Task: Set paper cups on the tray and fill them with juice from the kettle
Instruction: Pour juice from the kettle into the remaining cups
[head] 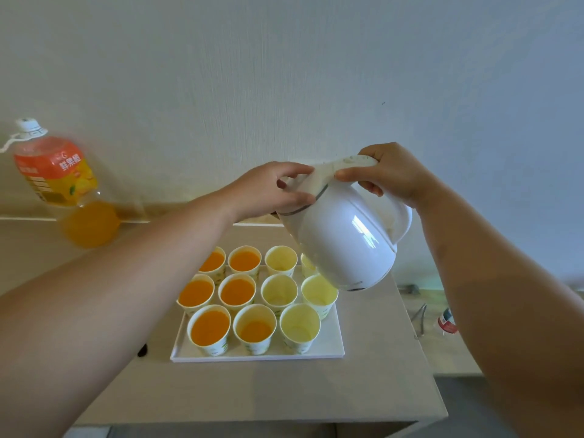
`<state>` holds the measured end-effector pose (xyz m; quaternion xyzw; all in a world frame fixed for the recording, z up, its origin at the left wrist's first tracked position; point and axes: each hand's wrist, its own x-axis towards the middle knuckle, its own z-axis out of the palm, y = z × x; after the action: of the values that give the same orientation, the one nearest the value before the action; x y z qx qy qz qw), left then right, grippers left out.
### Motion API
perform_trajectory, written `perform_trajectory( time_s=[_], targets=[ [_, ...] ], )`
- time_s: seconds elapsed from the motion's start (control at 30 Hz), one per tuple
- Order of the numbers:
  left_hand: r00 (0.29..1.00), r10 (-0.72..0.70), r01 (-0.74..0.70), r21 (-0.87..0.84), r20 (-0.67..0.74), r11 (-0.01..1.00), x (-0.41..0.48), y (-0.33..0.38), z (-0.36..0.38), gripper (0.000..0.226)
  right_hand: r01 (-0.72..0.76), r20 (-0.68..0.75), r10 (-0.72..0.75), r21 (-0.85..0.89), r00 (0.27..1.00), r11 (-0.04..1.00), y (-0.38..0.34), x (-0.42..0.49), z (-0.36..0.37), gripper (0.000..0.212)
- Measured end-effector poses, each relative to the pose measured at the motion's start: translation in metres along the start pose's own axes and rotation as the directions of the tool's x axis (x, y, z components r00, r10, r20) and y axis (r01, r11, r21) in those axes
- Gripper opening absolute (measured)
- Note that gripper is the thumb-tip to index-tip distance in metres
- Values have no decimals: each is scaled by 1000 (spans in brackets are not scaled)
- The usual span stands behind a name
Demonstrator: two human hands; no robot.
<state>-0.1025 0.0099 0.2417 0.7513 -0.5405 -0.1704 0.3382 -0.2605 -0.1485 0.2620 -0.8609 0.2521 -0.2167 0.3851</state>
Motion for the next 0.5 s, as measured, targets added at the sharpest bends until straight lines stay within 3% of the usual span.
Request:
perform_trajectory(
  time_s=[0.5],
  targets=[
    [998,-41,49,-179,47,983,13,-18,28,58,-44,45,51,-141,998,989,13,3,-1,40]
  ],
)
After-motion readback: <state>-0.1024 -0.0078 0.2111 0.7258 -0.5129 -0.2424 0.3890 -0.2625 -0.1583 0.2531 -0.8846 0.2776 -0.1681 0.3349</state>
